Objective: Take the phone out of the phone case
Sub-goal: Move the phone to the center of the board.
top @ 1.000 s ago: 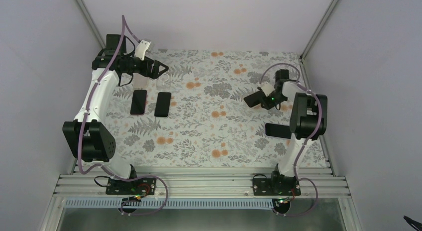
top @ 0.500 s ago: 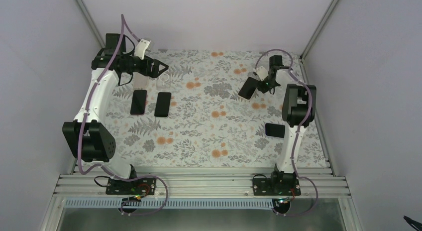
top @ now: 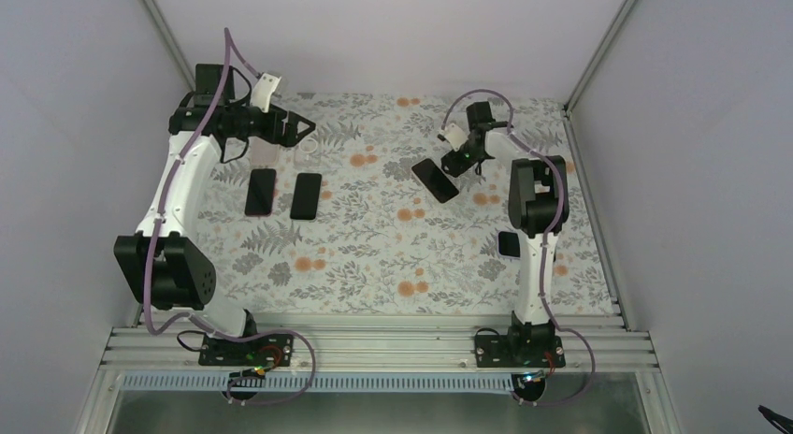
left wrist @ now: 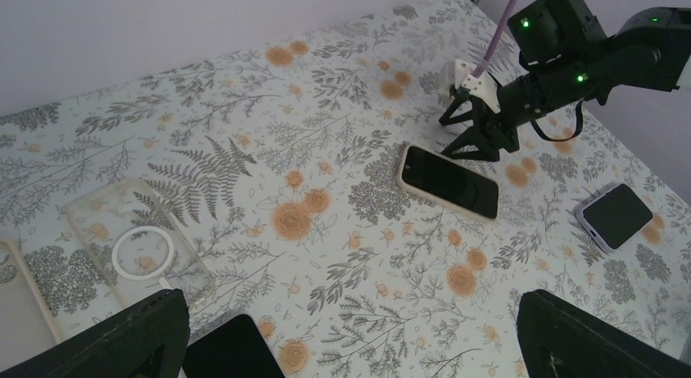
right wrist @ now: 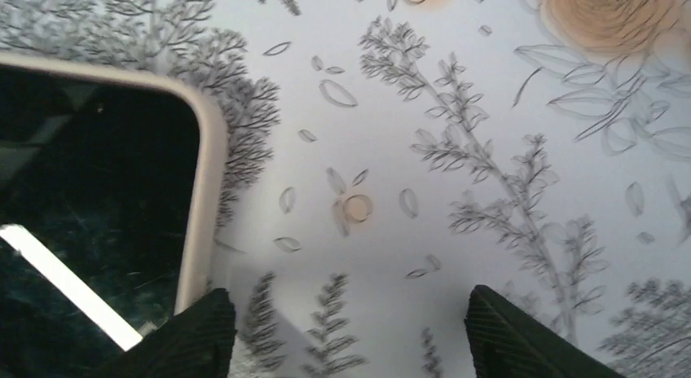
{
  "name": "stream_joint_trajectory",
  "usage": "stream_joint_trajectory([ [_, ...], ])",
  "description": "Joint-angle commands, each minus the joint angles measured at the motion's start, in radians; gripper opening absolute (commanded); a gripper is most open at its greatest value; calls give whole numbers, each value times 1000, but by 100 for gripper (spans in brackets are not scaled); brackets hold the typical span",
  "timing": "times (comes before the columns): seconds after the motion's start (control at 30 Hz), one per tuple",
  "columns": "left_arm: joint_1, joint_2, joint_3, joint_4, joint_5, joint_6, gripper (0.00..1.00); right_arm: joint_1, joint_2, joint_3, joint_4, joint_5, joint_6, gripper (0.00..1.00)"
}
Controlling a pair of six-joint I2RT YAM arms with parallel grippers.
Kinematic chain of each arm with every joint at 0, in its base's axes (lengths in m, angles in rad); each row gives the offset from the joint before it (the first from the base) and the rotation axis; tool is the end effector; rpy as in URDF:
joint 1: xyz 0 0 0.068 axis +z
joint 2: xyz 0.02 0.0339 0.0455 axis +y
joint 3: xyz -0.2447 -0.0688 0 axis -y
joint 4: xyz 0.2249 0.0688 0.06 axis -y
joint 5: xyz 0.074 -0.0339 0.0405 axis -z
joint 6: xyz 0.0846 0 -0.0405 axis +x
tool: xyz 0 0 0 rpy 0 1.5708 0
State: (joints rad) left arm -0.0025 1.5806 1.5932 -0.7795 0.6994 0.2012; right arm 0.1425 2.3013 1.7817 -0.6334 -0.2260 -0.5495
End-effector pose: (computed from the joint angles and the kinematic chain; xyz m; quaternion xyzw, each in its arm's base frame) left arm 0.3463 -0.0553 0.3247 0.2212 0.8465 -0.2773 0.3970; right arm 0.4643 0.0858 0.0932 -0.3516 0.9065 0.0664 0.2241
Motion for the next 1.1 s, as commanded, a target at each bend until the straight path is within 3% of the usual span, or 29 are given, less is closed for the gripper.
stream_joint_trajectory([
  [0.0,2,-26,-3,25,-2,-2,100,-2,-67,-44,-104,-87,26,74],
  [0.17,2,-33,8,21,-25,-2,100,1,-104,-37,-181,-146,27,100],
  [0.37,2,-78,-22,63,-139,-39,100,30,-124,-69,-231,-141,142,99],
  [0.63,8,-105,-37,104,-250,-106,100,110,-189,-195,-171,-91,229,99],
  [1.07,9,-139,-78,127,-227,-83,100,217,-135,-183,-156,-85,252,99],
])
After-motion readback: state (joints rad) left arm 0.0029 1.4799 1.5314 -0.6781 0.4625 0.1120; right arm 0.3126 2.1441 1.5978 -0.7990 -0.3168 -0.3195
